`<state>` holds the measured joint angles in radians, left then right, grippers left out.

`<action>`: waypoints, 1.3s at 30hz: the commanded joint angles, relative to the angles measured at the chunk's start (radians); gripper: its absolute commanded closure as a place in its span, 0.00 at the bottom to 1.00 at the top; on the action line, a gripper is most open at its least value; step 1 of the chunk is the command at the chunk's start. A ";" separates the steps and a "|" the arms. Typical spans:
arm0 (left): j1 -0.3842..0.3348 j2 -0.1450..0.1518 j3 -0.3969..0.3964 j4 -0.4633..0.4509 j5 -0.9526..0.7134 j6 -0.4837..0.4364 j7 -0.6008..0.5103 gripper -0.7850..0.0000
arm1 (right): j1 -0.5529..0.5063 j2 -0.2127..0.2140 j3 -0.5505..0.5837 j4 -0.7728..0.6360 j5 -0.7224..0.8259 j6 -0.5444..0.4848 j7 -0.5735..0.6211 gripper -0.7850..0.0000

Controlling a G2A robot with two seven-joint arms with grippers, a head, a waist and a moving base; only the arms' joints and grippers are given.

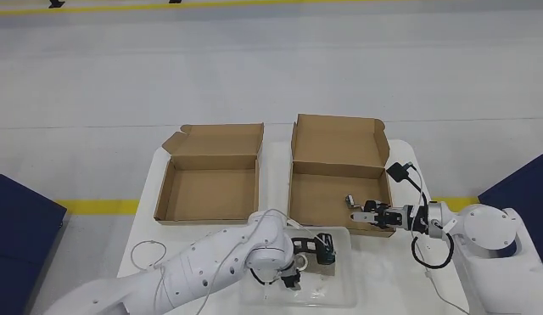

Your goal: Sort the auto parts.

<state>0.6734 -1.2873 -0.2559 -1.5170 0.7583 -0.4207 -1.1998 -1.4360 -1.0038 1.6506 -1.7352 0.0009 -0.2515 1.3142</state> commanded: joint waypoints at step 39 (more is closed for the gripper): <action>0.073 -0.075 -0.011 0.075 0.285 0.100 0.054 0.62 | 0.000 0.000 0.000 0.000 0.000 0.000 0.000 0.00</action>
<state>0.7445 -1.3595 -0.2666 -1.4456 1.0381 -0.3203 -1.1428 -1.4360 -1.0038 1.6506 -1.7352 0.0009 -0.2515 1.3142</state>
